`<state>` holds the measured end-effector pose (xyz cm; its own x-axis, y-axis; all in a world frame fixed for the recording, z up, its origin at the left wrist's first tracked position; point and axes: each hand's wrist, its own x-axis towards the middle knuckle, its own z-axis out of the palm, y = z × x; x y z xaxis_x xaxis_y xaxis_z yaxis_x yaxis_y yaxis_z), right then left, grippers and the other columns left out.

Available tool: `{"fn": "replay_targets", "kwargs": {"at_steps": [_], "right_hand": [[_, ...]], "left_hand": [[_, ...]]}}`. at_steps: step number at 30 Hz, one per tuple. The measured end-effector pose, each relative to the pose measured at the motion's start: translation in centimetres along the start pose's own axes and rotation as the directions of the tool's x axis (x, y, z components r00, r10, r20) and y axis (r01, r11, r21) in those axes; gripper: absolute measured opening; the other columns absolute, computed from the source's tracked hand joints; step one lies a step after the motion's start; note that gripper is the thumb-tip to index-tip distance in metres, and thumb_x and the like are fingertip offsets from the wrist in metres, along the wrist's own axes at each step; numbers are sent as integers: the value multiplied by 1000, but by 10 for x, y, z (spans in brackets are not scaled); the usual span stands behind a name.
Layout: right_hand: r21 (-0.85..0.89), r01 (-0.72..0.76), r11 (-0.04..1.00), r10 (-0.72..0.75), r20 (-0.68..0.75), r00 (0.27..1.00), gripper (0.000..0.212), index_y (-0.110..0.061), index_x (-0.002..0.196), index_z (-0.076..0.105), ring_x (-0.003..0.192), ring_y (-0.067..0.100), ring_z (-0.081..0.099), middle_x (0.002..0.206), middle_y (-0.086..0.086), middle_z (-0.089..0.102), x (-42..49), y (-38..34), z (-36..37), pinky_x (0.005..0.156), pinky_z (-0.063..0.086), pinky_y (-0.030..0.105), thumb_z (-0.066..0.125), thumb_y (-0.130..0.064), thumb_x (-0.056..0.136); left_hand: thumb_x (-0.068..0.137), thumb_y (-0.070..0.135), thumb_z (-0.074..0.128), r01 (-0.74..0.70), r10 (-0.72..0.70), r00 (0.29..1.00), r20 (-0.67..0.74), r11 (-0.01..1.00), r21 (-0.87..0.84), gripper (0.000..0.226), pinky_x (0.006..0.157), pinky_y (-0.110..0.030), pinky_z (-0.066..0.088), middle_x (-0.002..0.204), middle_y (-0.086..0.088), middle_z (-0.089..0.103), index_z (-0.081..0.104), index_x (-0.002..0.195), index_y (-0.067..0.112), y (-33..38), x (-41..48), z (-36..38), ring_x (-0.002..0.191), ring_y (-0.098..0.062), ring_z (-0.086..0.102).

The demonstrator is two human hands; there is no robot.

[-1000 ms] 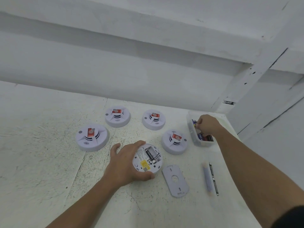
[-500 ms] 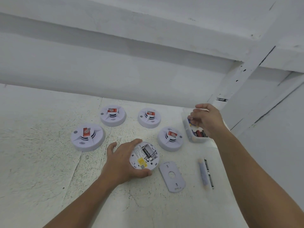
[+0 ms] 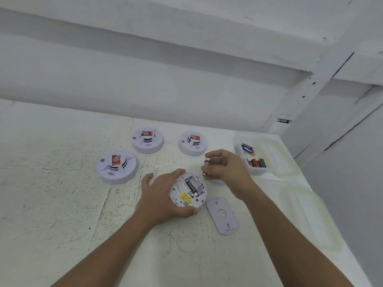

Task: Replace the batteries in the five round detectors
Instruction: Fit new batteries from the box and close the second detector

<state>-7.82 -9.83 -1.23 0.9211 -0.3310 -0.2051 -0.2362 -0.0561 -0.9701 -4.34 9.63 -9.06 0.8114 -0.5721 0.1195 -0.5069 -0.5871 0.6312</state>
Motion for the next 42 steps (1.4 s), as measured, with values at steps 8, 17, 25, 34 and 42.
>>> {"fn": "replay_targets", "kwargs": {"at_steps": [8,17,25,34,42], "right_hand": [[-366,121,923,-98,82,992,29,-19,89,70,72,10,67,83,0,69,-8,7,7,72,59,30,80,-2,68],[-380,114,918,-69,130,989,21,-21,88,68,84,12,68,89,2,70,-7,13,14,72,58,29,78,-8,74],[-463,133,876,-36,213,976,19,-25,83,64,90,8,67,92,-4,70,-3,15,14,78,59,39,74,-10,78],[-508,137,850,-26,220,975,19,-25,82,63,88,9,67,97,-4,68,2,17,13,81,58,38,77,-13,76],[-556,101,825,54,255,965,18,-29,83,66,90,7,67,96,-8,70,7,20,9,82,58,41,78,-18,75]], "left_hand": [[48,82,56,-21,21,999,-25,1000,-22,101,113,-40,2,117,26,45,35,136,37,2,-1,0,109,9,38],[49,80,54,-27,27,999,-23,999,-24,100,114,-42,2,127,23,46,34,137,36,0,-2,1,121,5,39],[36,96,46,-32,31,999,33,999,16,120,115,-47,-2,139,21,38,28,140,37,-2,-1,0,130,2,32],[47,88,49,-22,23,1000,-17,998,63,109,115,-48,2,137,20,43,30,139,33,-1,-1,7,128,1,37],[49,86,48,-41,45,998,-54,995,89,108,114,-52,5,136,15,46,35,139,26,1,-2,7,127,-3,42]]}}
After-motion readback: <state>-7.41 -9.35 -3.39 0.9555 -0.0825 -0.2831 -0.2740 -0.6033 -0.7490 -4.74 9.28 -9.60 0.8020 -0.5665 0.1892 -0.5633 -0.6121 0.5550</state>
